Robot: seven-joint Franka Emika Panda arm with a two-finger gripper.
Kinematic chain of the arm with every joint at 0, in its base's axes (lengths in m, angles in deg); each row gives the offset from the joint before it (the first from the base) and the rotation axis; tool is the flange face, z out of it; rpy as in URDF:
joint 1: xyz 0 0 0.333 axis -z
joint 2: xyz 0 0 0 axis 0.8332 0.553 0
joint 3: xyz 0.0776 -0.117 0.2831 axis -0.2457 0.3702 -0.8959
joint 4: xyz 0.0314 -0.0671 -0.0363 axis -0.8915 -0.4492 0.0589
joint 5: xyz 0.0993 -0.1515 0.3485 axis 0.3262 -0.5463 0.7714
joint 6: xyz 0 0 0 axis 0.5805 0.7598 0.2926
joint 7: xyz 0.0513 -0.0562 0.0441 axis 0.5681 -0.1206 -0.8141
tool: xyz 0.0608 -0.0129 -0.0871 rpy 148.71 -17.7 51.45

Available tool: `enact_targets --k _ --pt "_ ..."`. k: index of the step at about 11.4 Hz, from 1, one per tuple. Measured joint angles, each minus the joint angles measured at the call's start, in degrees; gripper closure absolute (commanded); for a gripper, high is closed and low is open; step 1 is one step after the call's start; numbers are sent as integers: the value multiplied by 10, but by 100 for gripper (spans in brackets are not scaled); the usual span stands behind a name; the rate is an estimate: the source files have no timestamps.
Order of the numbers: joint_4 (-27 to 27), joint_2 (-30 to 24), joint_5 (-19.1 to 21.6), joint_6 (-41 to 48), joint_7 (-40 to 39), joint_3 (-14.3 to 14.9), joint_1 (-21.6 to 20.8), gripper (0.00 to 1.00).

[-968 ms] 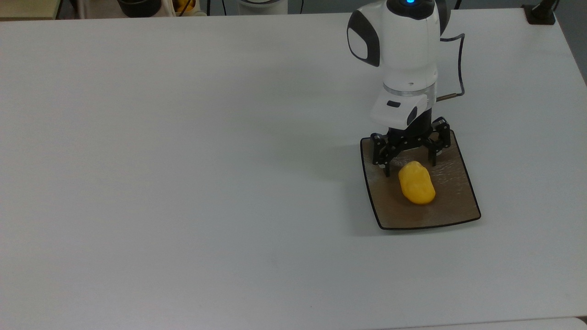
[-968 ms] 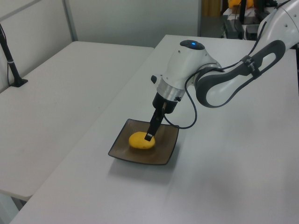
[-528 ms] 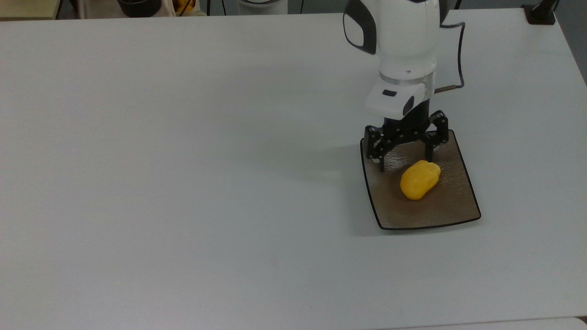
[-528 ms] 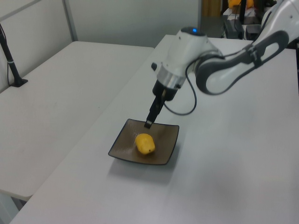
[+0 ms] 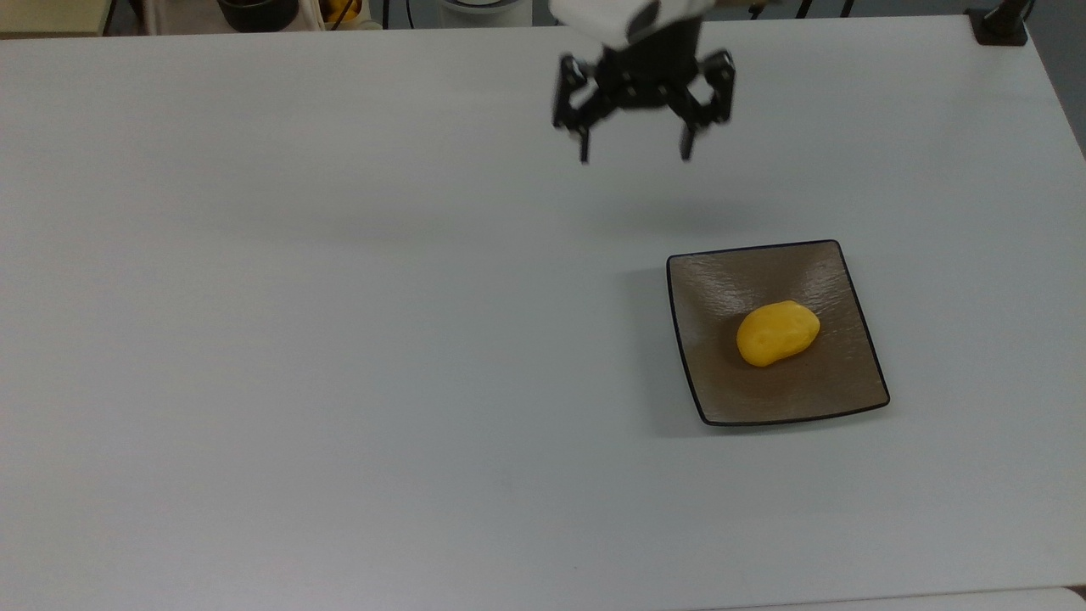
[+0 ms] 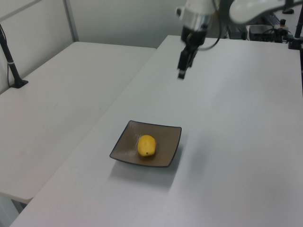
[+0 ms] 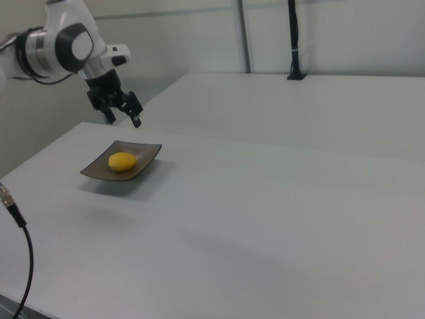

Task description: Put potatoes on a ceramic plate

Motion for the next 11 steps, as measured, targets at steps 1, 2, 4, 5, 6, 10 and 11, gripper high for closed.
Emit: enact_targets --k 1,2,4,5,6,10,11 --pt "-1 -27 0 45 1 3 10 0" --pt "-2 -50 1 82 2 6 23 0" --pt "-3 -81 27 128 3 8 48 0" --pt "-5 -94 35 149 3 8 61 0" --pt "-15 -108 38 159 3 8 73 0" --pt "-73 -158 39 160 -26 9 109 0" --pt "-77 -160 41 160 -59 9 115 0"
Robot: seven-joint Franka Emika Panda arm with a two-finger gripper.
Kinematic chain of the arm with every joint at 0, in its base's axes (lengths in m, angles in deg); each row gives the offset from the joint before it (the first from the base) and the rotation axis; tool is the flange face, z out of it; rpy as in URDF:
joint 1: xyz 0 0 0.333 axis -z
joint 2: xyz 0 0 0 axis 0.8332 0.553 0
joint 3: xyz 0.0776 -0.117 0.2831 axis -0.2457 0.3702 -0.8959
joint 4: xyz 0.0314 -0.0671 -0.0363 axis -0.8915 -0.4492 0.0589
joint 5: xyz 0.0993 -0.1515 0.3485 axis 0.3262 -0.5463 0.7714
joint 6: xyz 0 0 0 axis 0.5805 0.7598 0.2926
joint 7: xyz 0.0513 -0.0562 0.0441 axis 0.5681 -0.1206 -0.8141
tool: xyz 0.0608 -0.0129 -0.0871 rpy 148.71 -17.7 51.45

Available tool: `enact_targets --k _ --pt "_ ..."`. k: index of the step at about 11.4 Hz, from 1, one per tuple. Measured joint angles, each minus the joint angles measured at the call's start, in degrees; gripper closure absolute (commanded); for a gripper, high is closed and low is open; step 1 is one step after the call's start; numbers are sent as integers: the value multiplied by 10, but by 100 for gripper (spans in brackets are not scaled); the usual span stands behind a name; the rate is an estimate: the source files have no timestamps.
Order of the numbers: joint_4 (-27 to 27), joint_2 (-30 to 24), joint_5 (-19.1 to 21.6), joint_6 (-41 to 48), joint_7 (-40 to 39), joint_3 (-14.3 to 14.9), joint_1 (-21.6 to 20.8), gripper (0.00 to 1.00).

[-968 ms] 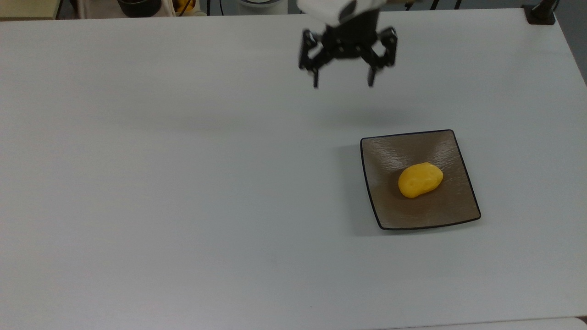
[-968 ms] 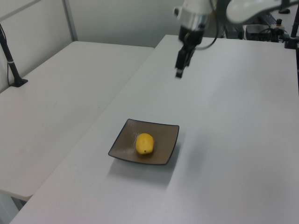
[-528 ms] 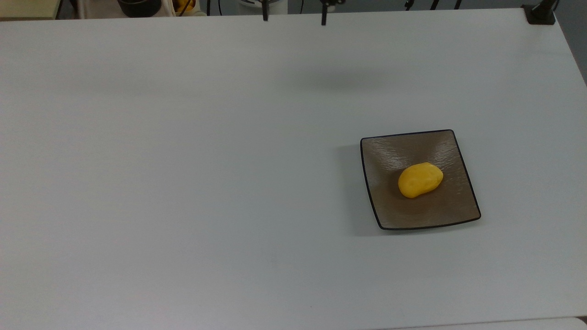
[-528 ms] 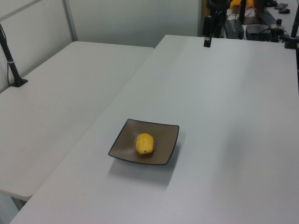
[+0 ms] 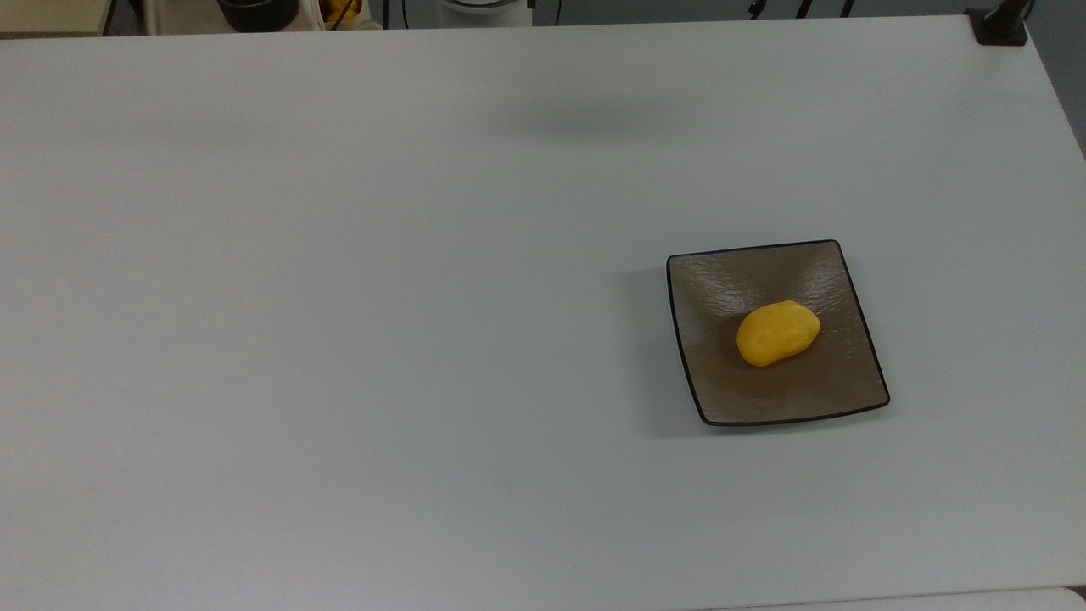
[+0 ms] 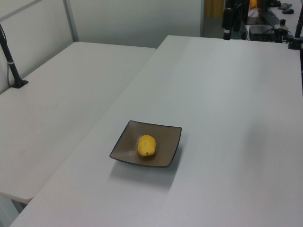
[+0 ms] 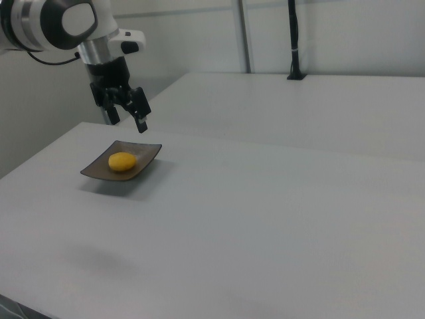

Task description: Put potatoes on a ceramic plate

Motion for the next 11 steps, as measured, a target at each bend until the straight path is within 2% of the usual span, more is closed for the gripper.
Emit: enact_targets --k 4,5,11 --pt "-2 0 10 -26 -146 0 25 0" --pt "-3 0 10 -28 -162 0 29 0" --pt "-6 0 10 -29 -170 0 28 0"
